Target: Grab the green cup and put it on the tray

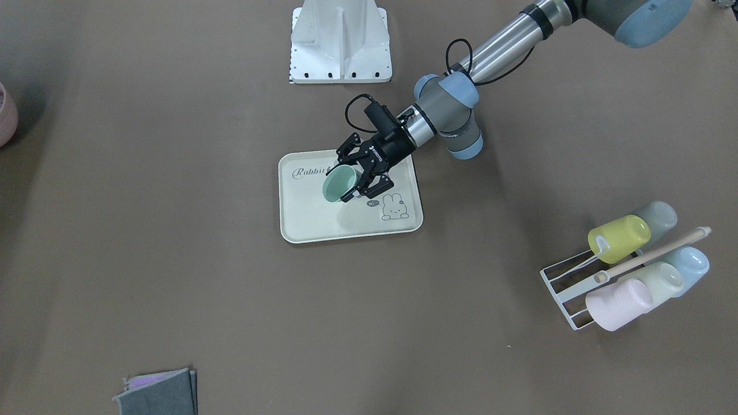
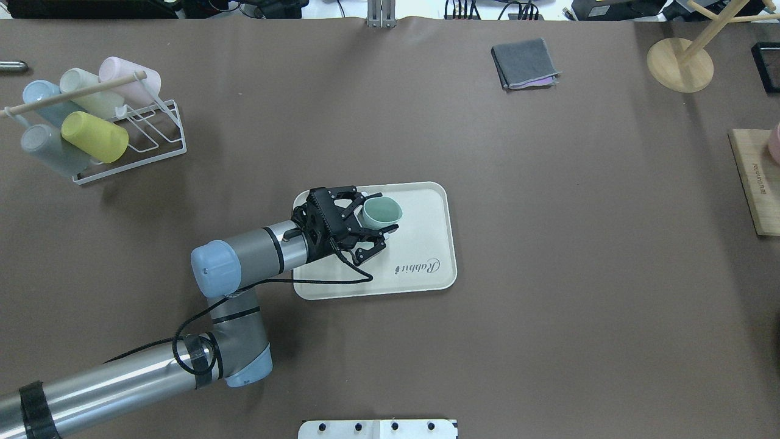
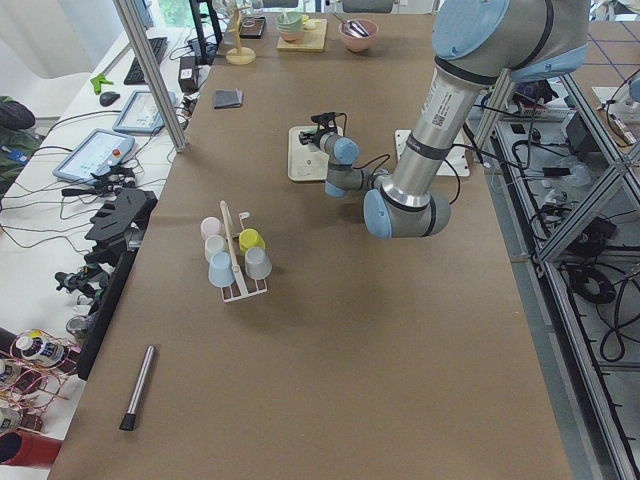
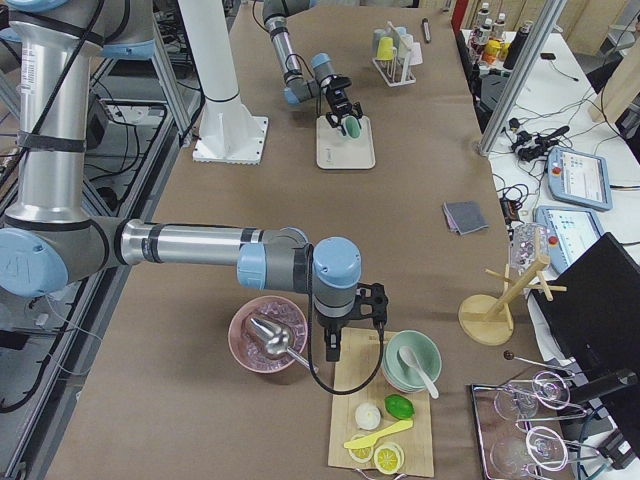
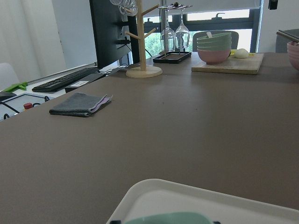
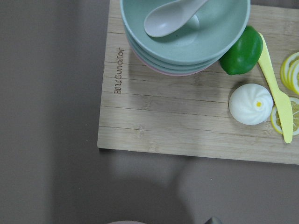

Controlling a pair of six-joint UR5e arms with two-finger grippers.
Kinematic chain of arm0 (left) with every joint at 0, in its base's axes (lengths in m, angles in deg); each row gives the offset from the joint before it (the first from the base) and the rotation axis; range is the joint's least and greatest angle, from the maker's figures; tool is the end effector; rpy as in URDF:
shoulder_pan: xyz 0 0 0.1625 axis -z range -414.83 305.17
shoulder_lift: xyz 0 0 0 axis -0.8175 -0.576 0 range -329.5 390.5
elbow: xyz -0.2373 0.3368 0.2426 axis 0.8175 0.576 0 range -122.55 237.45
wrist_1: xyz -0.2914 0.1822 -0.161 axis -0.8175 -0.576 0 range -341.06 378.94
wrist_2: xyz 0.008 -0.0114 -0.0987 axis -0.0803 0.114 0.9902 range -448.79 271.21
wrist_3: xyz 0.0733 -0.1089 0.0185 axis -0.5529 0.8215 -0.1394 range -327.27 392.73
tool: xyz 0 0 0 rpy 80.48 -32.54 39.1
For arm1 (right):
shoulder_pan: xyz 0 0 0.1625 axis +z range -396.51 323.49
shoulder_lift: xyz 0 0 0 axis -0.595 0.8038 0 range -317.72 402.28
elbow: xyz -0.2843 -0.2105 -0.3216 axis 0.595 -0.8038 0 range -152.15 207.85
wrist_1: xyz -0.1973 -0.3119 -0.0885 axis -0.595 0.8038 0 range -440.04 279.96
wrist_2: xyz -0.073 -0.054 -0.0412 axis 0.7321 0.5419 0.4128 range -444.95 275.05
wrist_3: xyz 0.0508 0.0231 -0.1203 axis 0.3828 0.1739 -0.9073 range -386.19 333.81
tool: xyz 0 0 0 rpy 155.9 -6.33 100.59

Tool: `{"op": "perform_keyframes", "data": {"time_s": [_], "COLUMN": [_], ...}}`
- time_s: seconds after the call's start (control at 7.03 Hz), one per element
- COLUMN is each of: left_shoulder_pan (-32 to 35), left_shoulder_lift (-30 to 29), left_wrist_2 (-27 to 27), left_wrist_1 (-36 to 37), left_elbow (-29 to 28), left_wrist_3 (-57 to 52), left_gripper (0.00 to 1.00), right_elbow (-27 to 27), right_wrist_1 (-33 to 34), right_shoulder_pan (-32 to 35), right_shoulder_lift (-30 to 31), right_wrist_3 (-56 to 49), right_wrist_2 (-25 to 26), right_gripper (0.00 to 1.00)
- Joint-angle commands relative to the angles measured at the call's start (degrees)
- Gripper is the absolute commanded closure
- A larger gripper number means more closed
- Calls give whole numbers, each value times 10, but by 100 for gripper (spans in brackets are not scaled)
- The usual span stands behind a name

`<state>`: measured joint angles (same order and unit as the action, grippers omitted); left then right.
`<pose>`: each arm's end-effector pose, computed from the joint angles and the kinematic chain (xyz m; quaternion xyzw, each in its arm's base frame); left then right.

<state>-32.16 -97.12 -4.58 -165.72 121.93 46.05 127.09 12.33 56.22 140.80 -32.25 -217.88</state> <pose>0.6234 -0.4193 0.3333 0.6306 0.4957 0.2344 0.5492 0.0611 -0.3788 0.7308 0.0146 -0.3658 -0.0218 0.9303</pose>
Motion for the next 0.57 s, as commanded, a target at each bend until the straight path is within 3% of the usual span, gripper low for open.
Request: {"op": "perform_keyframes", "data": {"time_s": [0.0, 0.14, 0.28, 0.43], "left_shoulder_pan": [-2, -3, -4, -4], "left_shoulder_lift": [0, 0, 2, 11], "left_wrist_2": [-1, 0, -1, -3], "left_wrist_1": [1, 1, 0, -3], "left_elbow": [-5, -4, -1, 3], "left_wrist_3": [-5, -5, -20, -23], "left_gripper": [50, 13, 1, 1], "right_elbow": [0, 1, 0, 0], "right_wrist_1": [0, -1, -1, 0], "right_shoulder_pan": [0, 0, 0, 0], "right_shoulder_lift": [1, 1, 1, 1], "right_wrist_3": [0, 0, 0, -1], "right_wrist_2": [-5, -8, -11, -10], "right_gripper": [0, 0, 0, 0]}}
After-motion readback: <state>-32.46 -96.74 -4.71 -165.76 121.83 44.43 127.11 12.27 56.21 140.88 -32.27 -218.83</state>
